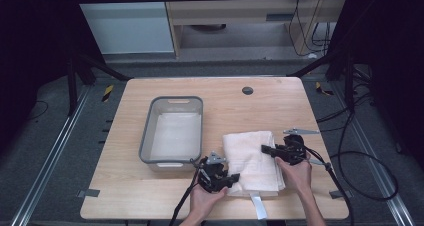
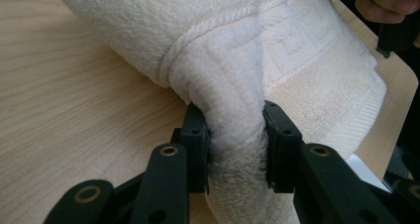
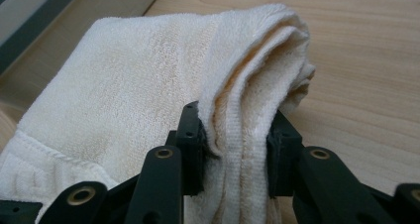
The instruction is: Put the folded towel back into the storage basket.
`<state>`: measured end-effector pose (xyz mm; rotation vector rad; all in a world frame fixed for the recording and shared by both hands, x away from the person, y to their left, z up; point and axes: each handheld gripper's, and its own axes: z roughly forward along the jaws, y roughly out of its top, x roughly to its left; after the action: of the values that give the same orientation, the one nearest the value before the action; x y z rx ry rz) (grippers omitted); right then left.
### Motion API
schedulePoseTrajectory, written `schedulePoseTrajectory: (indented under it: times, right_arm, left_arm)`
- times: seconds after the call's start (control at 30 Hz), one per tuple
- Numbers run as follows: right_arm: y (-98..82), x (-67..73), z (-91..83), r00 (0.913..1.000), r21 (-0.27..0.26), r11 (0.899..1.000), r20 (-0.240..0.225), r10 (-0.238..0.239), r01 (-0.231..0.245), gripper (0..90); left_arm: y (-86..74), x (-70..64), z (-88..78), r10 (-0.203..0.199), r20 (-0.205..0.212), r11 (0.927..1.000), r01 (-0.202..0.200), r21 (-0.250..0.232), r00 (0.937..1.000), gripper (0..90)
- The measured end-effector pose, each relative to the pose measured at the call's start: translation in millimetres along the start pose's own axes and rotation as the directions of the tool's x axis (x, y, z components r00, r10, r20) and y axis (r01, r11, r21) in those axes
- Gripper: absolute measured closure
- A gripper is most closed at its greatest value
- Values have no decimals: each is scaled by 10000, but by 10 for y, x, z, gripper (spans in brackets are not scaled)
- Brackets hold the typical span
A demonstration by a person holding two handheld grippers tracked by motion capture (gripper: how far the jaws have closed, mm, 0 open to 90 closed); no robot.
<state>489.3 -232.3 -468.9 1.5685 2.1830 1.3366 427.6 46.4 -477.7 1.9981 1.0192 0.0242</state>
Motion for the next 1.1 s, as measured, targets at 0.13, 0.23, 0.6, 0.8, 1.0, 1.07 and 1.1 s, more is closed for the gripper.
schedulePoseTrajectory:
  times: [0.13, 0.23, 0.6, 0.8, 1.0, 1.07, 1.1]
  right_arm:
    - [25, 34, -105, 9998, -498, 9987, -171, 39, -47, 665]
    - [55, 85, -173, 9998, -743, 9970, -81, -204, 198, 665]
    - [153, 235, -324, 9987, -1608, 9857, -23, -514, 504, 664]
    - [184, 267, -352, 9982, -1865, 9808, -44, -595, 577, 663]
    - [239, 334, -380, 9969, -2176, 9729, 29, -792, 779, 663]
    - [257, 341, -385, 9969, -2284, 9706, -47, -791, 759, 663]
    - [268, 349, -385, 9967, -2306, 9699, -43, -813, 781, 663]
  left_arm:
    - [65, -45, -96, 298, -2, 9993, -298, -223, 9996, 670]
    - [93, -67, -142, 401, -6, 9986, -401, -348, 9992, 671]
    - [201, -96, -319, 769, -138, 9937, -778, -809, 9969, 671]
    - [241, -106, -377, 848, -182, 9915, -861, -972, 9962, 671]
    - [289, -101, -460, 960, -275, 9882, -985, -1172, 9950, 671]
    - [310, -94, -494, 1029, -300, 9866, -1059, -1239, 9942, 672]
    - [318, -95, -506, 1004, -307, 9863, -1035, -1281, 9945, 672]
